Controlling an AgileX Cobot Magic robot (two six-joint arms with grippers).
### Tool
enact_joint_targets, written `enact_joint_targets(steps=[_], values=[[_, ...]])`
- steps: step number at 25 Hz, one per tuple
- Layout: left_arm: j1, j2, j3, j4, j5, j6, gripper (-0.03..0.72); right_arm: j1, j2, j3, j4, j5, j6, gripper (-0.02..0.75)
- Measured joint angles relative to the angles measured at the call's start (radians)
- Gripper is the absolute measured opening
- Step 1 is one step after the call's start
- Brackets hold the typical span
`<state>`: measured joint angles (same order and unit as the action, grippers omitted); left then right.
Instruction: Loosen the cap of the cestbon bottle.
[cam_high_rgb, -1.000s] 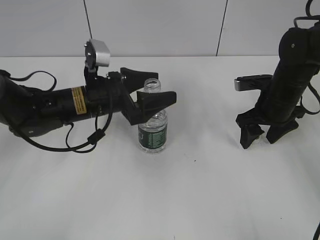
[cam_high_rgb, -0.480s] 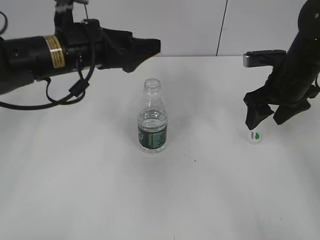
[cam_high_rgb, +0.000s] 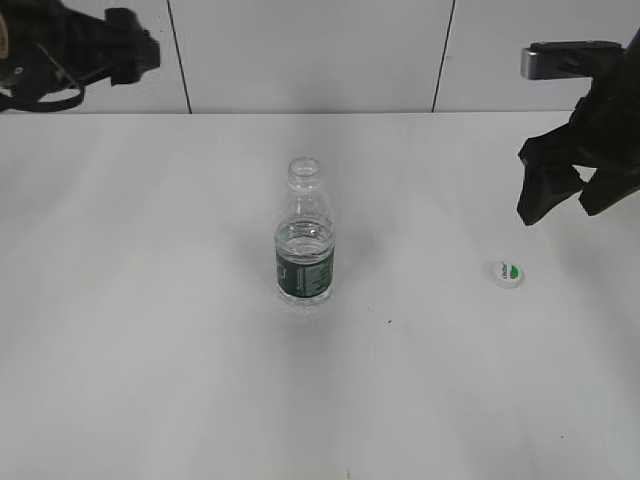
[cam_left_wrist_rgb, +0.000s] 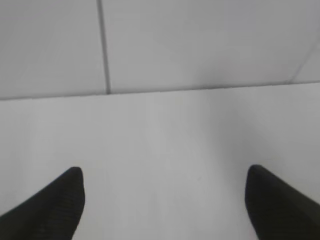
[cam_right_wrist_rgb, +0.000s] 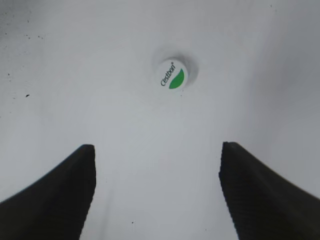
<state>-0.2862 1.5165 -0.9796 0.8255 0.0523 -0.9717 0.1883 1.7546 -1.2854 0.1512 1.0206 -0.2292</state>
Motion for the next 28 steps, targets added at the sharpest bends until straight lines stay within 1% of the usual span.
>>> enact_joint_targets(steps=[2, 4, 5, 7, 9, 10, 12, 14, 20, 22, 25, 28], values=[[0.016, 0.000, -0.001, -0.018, 0.101, 0.003, 0.590, 0.000, -0.014, 0.000, -0.003, 0.021, 0.012, 0.587], [0.032, 0.000, -0.001, -0.068, 0.178, 0.054, 0.590, 0.000, -0.023, 0.000, -0.004, 0.030, 0.019, 0.587], [0.038, 0.000, -0.001, -0.118, 0.200, 0.109, 0.589, 0.000, -0.028, 0.000, -0.004, 0.032, 0.021, 0.587], [0.060, 0.000, -0.008, -0.247, 0.255, 0.254, 0.589, 0.000, -0.035, 0.000, -0.004, 0.037, 0.028, 0.587], [0.089, 0.000, -0.019, -0.396, 0.305, 0.383, 0.589, 0.000, -0.035, 0.000, -0.006, 0.037, 0.035, 0.587], [0.107, 0.002, -0.025, -0.446, 0.332, 0.442, 0.589, 0.000, -0.035, 0.000, -0.009, 0.037, 0.036, 0.587], [0.136, 0.010, -0.042, -0.529, 0.388, 0.523, 0.589, -0.005, -0.035, 0.000, -0.013, 0.037, 0.042, 0.587], [0.155, 0.023, -0.058, -0.570, 0.450, 0.581, 0.589, -0.016, -0.035, 0.000, -0.015, 0.037, 0.048, 0.587], [0.165, 0.068, -0.076, -0.611, 0.554, 0.636, 0.588, -0.079, -0.035, 0.000, -0.023, 0.039, 0.071, 0.587], [0.167, 0.091, -0.081, -0.651, 0.576, 0.685, 0.588, -0.096, -0.035, 0.000, -0.031, 0.044, 0.085, 0.587], [0.174, 0.133, -0.109, -0.735, 0.636, 0.765, 0.588, -0.104, -0.035, 0.000, -0.044, 0.048, 0.097, 0.587], [0.178, 0.160, -0.144, -0.759, 0.671, 0.783, 0.588, -0.105, -0.035, 0.000, -0.045, 0.048, 0.100, 0.587]])
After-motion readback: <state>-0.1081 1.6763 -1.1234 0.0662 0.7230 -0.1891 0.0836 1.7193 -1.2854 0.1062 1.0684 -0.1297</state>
